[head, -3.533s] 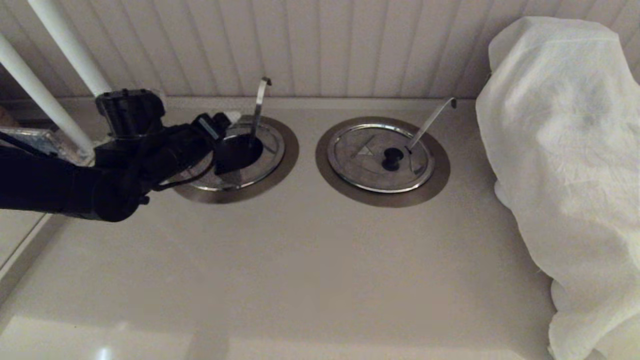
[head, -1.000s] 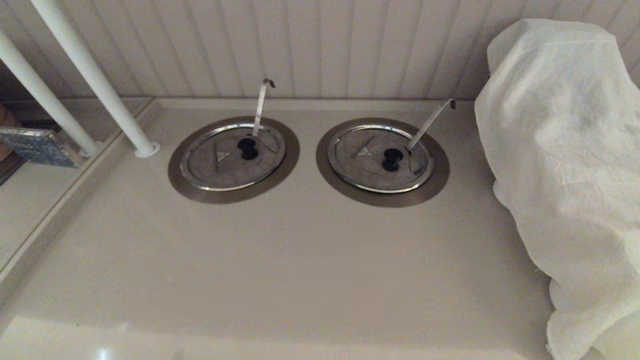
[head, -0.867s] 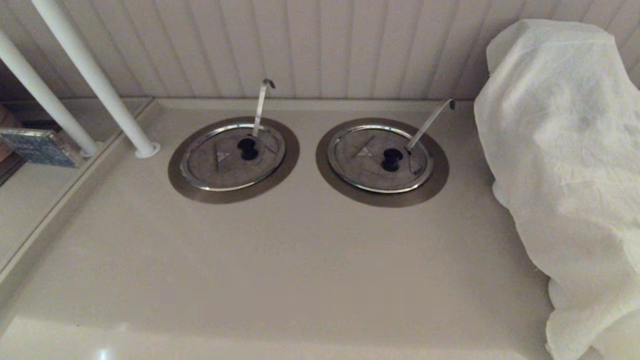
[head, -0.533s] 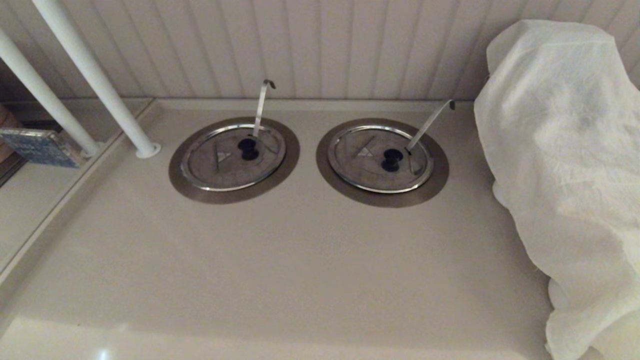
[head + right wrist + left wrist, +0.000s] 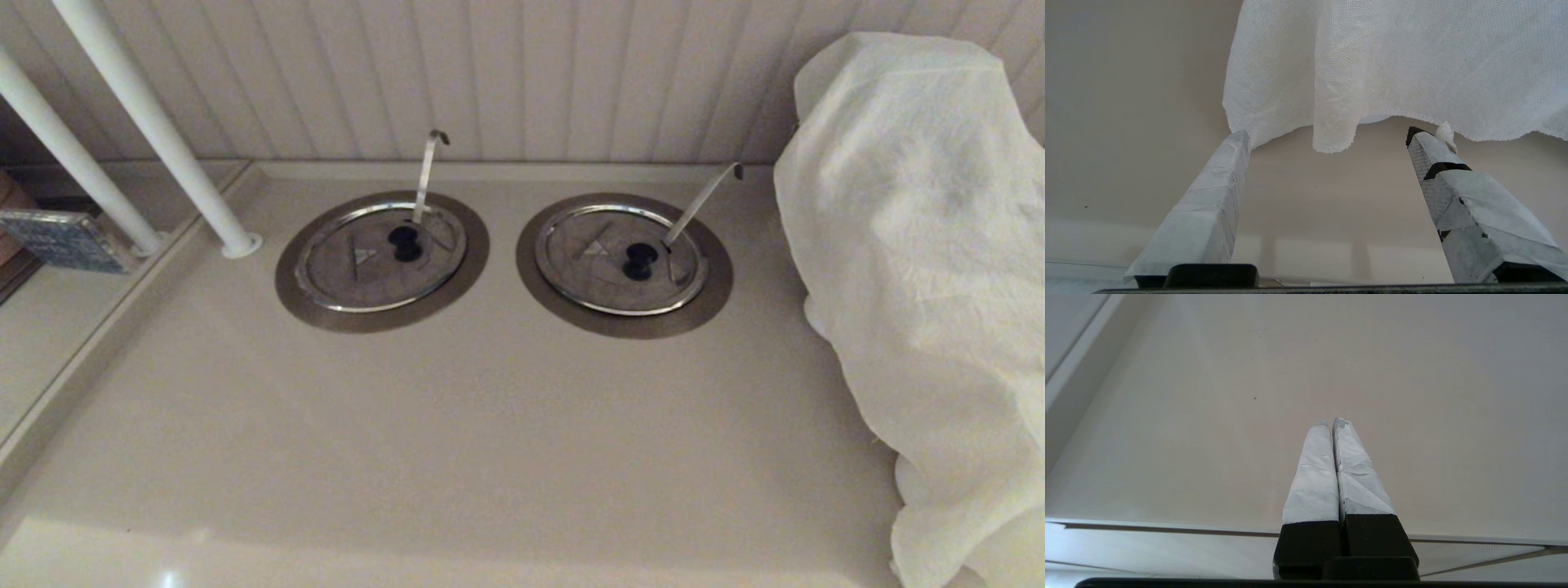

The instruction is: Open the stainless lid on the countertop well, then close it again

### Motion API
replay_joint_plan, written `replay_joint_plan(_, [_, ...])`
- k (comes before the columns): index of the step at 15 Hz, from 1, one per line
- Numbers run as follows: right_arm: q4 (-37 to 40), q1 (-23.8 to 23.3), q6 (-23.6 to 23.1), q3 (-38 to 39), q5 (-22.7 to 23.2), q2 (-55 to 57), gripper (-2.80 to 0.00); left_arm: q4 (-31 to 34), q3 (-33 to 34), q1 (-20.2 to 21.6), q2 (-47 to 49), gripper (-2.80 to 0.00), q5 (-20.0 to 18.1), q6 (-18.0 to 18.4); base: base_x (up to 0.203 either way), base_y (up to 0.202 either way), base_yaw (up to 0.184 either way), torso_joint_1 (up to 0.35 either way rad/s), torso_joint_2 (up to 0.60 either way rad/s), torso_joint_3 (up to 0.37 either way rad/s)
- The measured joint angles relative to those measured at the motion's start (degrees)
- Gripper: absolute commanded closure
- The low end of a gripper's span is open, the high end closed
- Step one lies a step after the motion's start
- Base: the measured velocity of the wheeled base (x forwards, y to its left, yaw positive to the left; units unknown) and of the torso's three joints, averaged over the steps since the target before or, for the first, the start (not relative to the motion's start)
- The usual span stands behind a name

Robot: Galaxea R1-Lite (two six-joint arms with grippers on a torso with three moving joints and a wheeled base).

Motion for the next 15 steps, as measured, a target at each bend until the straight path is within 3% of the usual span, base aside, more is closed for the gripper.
replay_joint_plan(15, [0.0, 0.0, 0.0, 0.0, 0.0, 0.0, -2.80, 0.0, 0.4, 0.0, -0.1, 0.00, 0.6, -0.5, 0.000, 0.000, 0.000, 0.000, 0.00, 0.000])
